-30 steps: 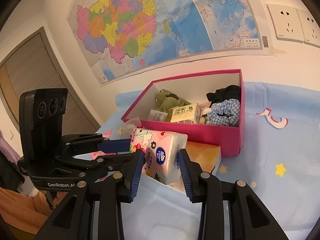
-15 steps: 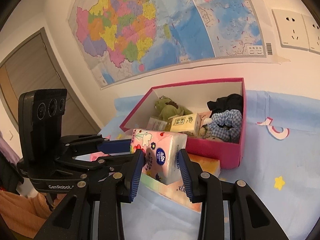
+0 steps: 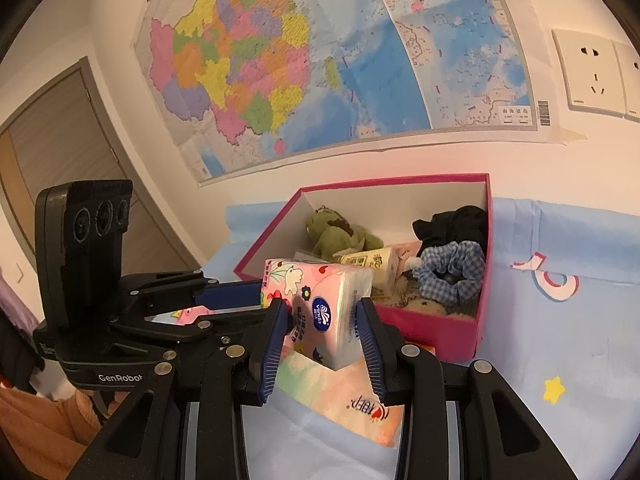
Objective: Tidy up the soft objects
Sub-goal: 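Lower the pink floral pack into the pink box and open the right gripper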
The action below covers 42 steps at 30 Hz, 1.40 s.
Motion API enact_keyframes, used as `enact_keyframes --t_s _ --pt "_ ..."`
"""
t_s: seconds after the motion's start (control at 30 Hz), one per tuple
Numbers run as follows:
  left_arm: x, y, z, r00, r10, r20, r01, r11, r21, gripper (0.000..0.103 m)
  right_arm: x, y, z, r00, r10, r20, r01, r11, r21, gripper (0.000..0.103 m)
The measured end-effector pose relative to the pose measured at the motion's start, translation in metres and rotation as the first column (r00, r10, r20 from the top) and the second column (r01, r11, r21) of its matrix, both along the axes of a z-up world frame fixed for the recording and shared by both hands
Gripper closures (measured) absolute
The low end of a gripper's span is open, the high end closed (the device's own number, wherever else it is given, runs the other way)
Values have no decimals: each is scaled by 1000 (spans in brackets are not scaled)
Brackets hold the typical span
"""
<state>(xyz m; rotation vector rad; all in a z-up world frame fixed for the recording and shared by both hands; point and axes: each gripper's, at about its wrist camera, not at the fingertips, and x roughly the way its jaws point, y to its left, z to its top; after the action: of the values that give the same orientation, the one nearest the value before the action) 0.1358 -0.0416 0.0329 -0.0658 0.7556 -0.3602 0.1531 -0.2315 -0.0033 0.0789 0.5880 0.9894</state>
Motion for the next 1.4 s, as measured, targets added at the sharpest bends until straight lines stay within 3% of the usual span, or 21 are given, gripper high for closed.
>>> enact_keyframes --t_s 1.4 --pt "53 14 2 998 39 -40 -39 999 9 66 52 19 8 999 -22 -42 23 1000 17 66"
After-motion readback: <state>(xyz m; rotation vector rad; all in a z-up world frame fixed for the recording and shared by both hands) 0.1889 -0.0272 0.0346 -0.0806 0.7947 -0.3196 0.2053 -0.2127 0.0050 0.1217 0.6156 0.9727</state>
